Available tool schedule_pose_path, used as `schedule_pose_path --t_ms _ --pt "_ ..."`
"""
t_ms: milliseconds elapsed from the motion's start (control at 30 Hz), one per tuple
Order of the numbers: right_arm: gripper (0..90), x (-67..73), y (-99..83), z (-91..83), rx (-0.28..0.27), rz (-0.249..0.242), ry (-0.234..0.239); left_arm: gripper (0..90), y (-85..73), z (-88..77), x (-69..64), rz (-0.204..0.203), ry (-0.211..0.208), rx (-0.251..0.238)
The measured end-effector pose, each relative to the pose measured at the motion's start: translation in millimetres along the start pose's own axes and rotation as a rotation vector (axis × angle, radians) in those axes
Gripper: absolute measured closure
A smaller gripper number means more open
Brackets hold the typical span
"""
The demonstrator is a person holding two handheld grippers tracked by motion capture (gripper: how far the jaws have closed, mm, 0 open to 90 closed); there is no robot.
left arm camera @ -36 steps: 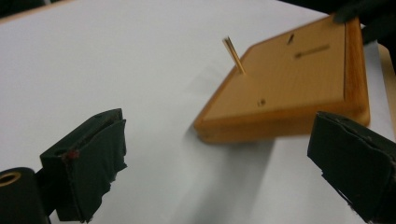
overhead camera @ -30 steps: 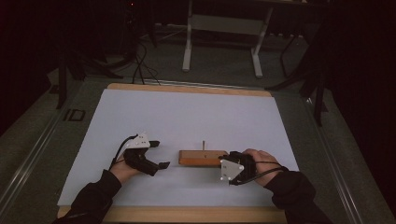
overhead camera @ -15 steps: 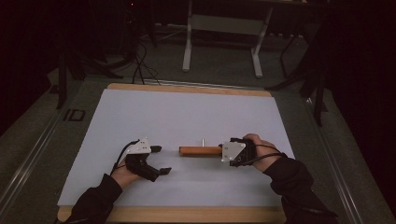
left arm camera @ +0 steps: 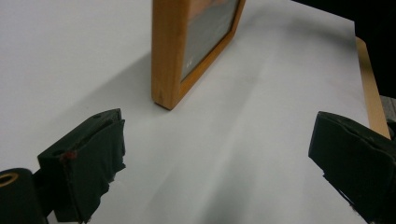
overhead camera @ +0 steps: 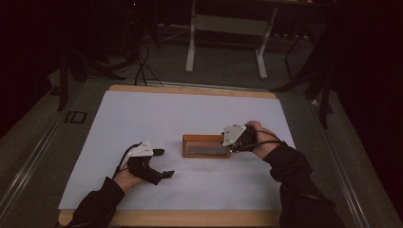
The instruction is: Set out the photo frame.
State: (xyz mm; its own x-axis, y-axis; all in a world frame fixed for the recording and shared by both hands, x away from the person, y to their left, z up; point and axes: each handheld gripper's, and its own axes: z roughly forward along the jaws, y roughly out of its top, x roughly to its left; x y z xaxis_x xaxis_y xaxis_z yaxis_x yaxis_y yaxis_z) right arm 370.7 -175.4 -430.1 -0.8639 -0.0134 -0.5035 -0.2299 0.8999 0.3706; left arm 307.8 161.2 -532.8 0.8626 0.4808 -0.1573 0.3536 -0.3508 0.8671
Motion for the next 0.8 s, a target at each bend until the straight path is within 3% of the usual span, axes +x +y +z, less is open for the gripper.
schedule_pose_path --t_ms 200,400,467,533,800 --pt "62.8 -14.6 -0.7 7.1 0.015 0.031 0.006 4.2 -1.0 -0.1 -0.1 -0.001 -0.006 0.001" --pt "61.1 -25.6 -1.6 16.4 0.054 0.042 -0.021 4.2 -1.6 0.3 0.6 -0.002 -0.007 0.001" --pt "60.0 -27.3 -2.6 19.4 0.06 0.039 -0.039 4.2 -1.9 0.3 0.9 -0.001 -0.006 0.0" --pt "60.0 -29.1 -2.2 20.5 0.055 0.055 -0.026 4.2 -2.3 0.5 1.2 -0.005 -0.007 0.0" --pt "56.9 -23.7 2.9 14.3 0.05 0.031 -0.065 4.1 -2.5 0.8 0.6 -0.004 -0.013 -0.001"
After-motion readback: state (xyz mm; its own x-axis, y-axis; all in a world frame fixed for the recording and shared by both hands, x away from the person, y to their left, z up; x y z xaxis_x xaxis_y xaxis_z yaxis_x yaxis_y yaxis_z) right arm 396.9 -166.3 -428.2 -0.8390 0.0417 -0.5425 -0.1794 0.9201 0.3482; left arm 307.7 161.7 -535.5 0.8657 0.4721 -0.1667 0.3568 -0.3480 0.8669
